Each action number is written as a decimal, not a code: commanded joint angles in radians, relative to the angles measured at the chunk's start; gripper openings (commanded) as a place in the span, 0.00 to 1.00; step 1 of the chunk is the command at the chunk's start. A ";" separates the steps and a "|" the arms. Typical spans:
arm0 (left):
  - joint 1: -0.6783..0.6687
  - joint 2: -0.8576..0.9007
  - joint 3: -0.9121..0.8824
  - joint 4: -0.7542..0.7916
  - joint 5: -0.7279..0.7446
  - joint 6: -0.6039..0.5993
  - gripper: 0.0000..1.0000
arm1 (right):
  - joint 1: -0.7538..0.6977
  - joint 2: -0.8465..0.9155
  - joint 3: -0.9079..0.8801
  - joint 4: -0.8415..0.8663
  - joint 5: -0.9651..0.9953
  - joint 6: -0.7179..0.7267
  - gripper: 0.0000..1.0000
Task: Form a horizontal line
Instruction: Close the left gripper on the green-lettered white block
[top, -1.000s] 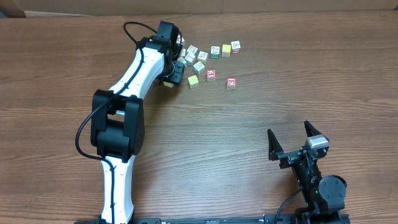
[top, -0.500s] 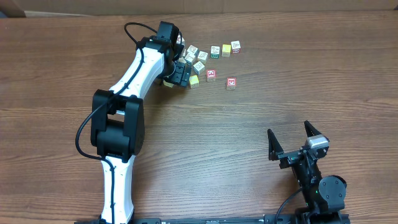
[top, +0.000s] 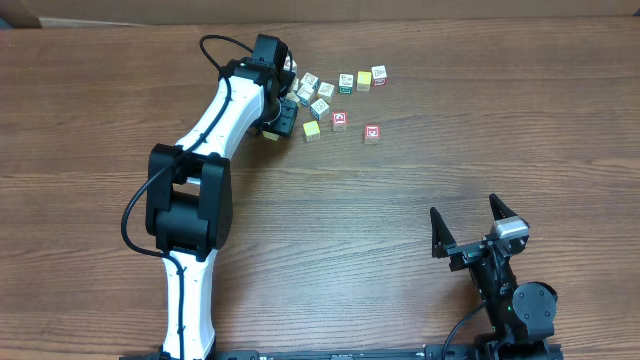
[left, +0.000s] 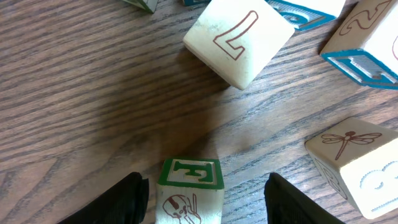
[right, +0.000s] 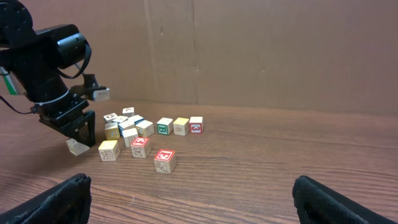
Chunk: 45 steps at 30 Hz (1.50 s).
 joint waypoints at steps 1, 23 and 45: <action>0.001 0.016 -0.005 0.000 -0.011 0.005 0.55 | -0.003 -0.008 -0.010 0.004 -0.003 -0.005 1.00; 0.002 0.016 -0.005 -0.039 -0.029 0.008 0.37 | -0.003 -0.008 -0.010 0.004 -0.003 -0.005 1.00; 0.001 0.016 -0.005 -0.039 -0.050 -0.102 0.37 | -0.003 -0.008 -0.010 0.004 -0.003 -0.005 1.00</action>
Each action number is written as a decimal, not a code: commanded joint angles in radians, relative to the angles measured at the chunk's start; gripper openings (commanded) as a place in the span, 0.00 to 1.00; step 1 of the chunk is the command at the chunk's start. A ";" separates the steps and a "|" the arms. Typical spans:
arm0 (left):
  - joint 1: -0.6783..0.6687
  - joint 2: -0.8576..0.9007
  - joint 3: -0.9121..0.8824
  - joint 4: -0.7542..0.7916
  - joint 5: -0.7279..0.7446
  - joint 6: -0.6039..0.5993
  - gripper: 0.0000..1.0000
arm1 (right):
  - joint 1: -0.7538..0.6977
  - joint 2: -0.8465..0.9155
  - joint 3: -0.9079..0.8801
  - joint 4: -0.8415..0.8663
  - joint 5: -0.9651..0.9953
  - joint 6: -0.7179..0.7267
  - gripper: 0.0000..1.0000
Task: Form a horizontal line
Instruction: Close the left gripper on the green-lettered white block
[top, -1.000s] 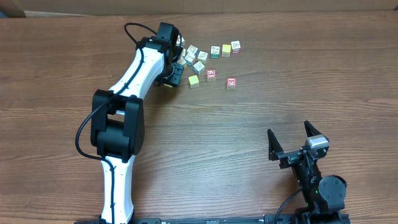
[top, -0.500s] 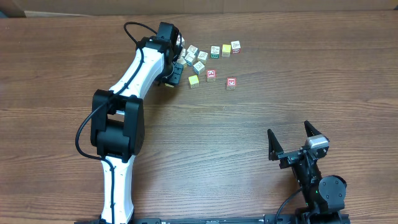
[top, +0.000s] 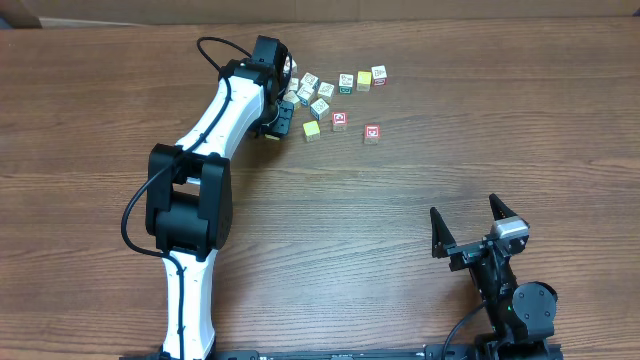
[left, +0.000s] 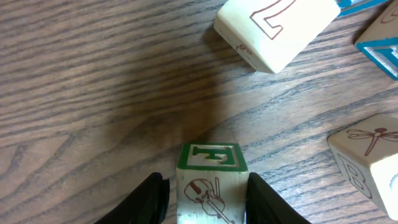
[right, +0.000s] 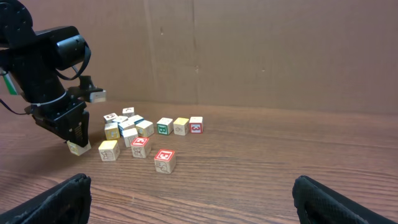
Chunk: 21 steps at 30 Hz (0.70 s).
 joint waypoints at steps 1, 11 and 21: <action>0.000 0.016 -0.005 -0.009 -0.008 -0.039 0.37 | -0.003 -0.008 -0.010 0.003 -0.002 -0.005 1.00; 0.000 0.016 -0.005 -0.021 -0.005 -0.093 0.34 | -0.003 -0.008 -0.010 0.003 -0.002 -0.005 1.00; -0.001 0.017 -0.005 -0.006 -0.005 -0.093 0.43 | -0.003 -0.008 -0.010 0.003 -0.002 -0.005 1.00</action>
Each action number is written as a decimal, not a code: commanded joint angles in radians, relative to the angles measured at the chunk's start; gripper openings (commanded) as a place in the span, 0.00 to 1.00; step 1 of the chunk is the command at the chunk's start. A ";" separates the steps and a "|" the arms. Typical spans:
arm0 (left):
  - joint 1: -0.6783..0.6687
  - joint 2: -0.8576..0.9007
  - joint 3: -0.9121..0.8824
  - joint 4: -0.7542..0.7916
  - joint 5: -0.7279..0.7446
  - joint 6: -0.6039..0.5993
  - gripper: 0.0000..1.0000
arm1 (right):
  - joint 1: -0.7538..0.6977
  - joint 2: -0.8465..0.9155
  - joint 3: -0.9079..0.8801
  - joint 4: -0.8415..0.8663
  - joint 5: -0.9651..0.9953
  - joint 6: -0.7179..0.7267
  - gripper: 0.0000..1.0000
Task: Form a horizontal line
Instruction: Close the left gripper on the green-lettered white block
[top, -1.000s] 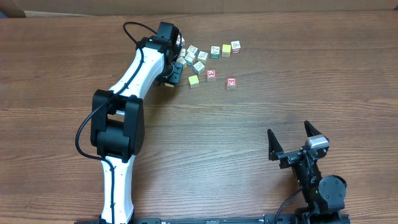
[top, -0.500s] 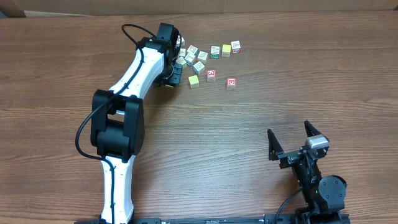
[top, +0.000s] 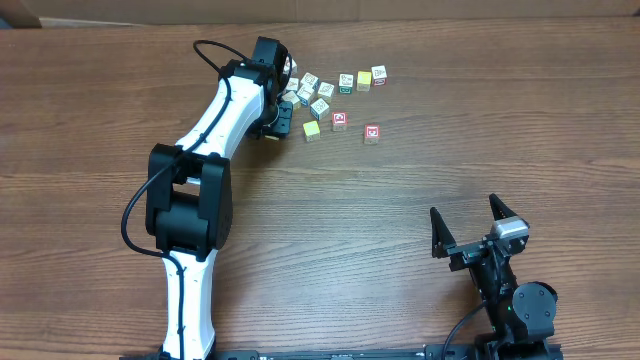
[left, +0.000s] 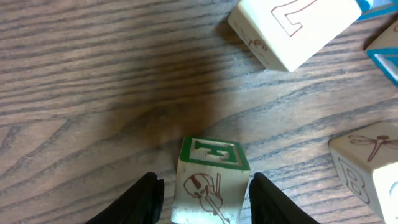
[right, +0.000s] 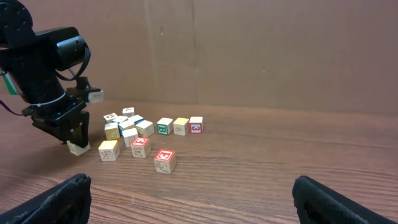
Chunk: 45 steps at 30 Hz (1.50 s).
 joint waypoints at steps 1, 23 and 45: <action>-0.001 0.017 -0.005 0.006 -0.005 -0.011 0.42 | -0.003 -0.008 -0.010 0.003 -0.002 -0.004 1.00; 0.000 0.017 -0.032 0.043 -0.006 -0.010 0.34 | -0.003 -0.008 -0.010 0.003 -0.002 -0.004 1.00; -0.002 -0.136 -0.002 -0.037 -0.051 -0.115 0.10 | -0.003 -0.008 -0.010 0.003 -0.002 -0.004 1.00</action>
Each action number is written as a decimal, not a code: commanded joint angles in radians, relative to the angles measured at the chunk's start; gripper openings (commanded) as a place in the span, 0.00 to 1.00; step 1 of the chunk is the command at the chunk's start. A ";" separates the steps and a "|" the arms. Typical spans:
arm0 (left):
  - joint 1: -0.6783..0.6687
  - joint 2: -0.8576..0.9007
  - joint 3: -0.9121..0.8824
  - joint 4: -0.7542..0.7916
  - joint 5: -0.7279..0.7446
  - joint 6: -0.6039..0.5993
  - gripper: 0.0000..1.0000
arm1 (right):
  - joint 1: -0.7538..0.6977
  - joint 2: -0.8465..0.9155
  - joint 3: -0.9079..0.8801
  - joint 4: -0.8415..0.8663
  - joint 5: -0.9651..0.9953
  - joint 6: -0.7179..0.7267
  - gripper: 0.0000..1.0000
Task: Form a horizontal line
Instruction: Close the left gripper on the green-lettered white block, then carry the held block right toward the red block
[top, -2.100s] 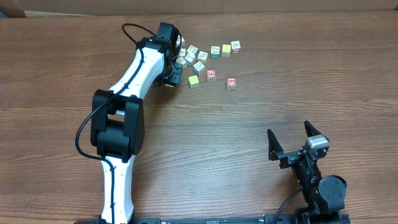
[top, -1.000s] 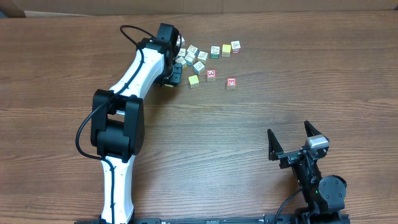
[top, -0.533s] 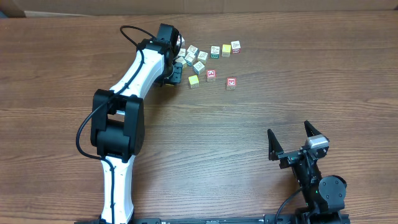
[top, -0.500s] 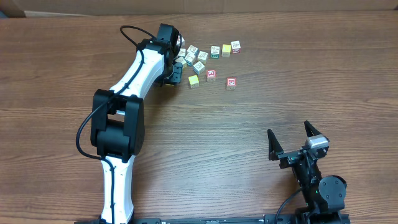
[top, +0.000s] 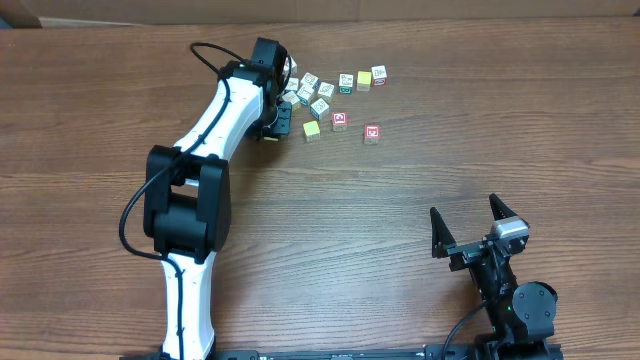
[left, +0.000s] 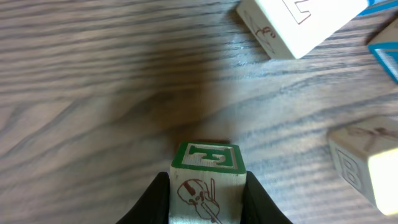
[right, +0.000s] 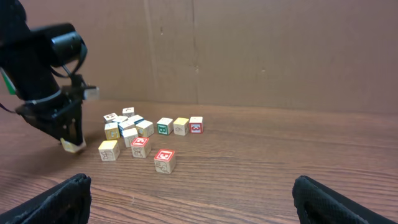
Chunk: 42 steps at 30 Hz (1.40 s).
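Observation:
A wooden block with a green-framed F on top and a red violin drawing on its side (left: 207, 180) sits between the fingers of my left gripper (left: 207, 202), which is shut on it. From overhead that gripper (top: 272, 126) is at the left edge of the block cluster (top: 320, 95). The right wrist view shows the held block (right: 73, 145) low over the table. A white block with a red outline letter (left: 298, 25) and a dragonfly block (left: 367, 162) lie just beyond. My right gripper (top: 470, 235) stands open near the front right, far from the blocks.
A yellow block (top: 312, 129) and two red-topped blocks (top: 340, 119) (top: 372, 132) lie loose in front of the cluster. Green, yellow and red blocks (right: 180, 126) stand side by side at its right end. A brown wall rises behind the table (right: 280, 168).
The F block was tilted between my left fingers; now it stands straight with both fingers pressed on its sides. The left gripper has shifted slightly left. The right arm is unchanged.
My left gripper stood wide open around the F block on the table. Then its fingers were close against the block's sides, then the block leaned between them. Now it is gripped squarely at the cluster's left edge. The right gripper stayed open throughout.

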 joint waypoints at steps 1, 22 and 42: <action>-0.002 -0.117 0.018 -0.028 -0.063 -0.072 0.09 | -0.003 -0.008 -0.010 0.003 -0.002 -0.005 1.00; -0.127 -0.222 0.018 -0.167 -0.123 -0.266 0.04 | -0.003 -0.008 -0.010 0.003 -0.002 -0.005 1.00; -0.268 -0.221 -0.170 -0.077 -0.156 -0.431 0.04 | -0.003 -0.008 -0.010 0.003 -0.002 -0.005 1.00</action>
